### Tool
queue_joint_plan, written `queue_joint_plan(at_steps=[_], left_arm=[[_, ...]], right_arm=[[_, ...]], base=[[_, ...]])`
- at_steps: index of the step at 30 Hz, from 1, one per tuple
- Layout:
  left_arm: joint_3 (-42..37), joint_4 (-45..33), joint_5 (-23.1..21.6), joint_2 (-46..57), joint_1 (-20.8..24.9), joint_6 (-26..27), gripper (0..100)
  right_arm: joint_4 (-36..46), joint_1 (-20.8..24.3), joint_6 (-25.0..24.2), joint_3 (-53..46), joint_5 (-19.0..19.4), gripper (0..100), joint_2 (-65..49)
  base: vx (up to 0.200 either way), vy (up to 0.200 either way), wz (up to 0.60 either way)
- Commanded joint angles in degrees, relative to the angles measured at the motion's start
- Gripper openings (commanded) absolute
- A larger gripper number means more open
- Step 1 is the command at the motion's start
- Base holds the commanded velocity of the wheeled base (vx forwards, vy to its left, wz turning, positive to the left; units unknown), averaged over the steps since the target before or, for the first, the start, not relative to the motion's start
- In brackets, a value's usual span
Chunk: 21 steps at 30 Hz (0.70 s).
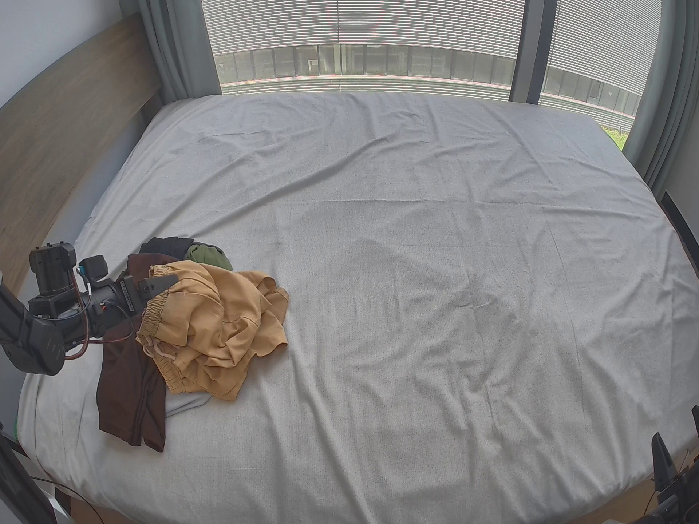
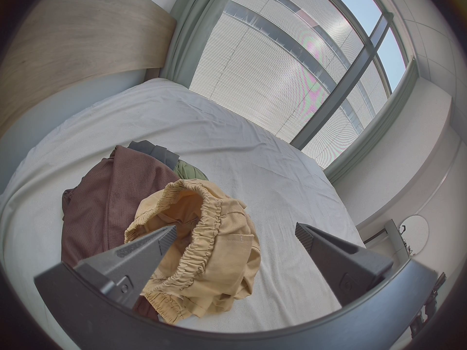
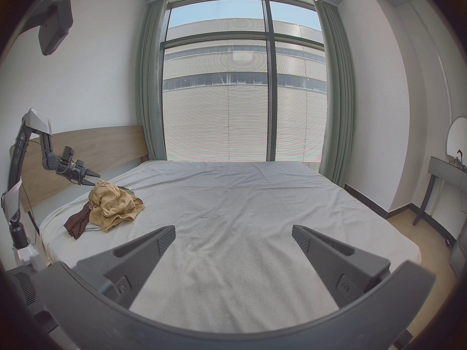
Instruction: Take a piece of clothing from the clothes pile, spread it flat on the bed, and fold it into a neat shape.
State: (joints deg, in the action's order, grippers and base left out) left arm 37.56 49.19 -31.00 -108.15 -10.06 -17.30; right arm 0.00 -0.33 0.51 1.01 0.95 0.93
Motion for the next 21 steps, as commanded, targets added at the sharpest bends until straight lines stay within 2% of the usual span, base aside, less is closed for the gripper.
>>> queue_joint_plan(at_steps=[1,10,21], left_arm=[[1.02,0.82,-0.02,-3.11,0.13,-0.02,100],[3.22,1.44,-0.11,-4.17,1.97,-2.74,100],[4.72,2.05,-0.02,-6.45,3.55,-2.74,100]], right_arm=[[0.0,-0.02,0.02,-1.01,0.02,100,-0.93],[0.0,0.07,0.02,-1.01,0.02,100,-0.93],[0.0,0.07,0.02,-1.01,0.02,100,-0.93]], base=[[0.0,0.0,0.0],[0.0,0.0,0.0],[0.0,0.0,0.0]])
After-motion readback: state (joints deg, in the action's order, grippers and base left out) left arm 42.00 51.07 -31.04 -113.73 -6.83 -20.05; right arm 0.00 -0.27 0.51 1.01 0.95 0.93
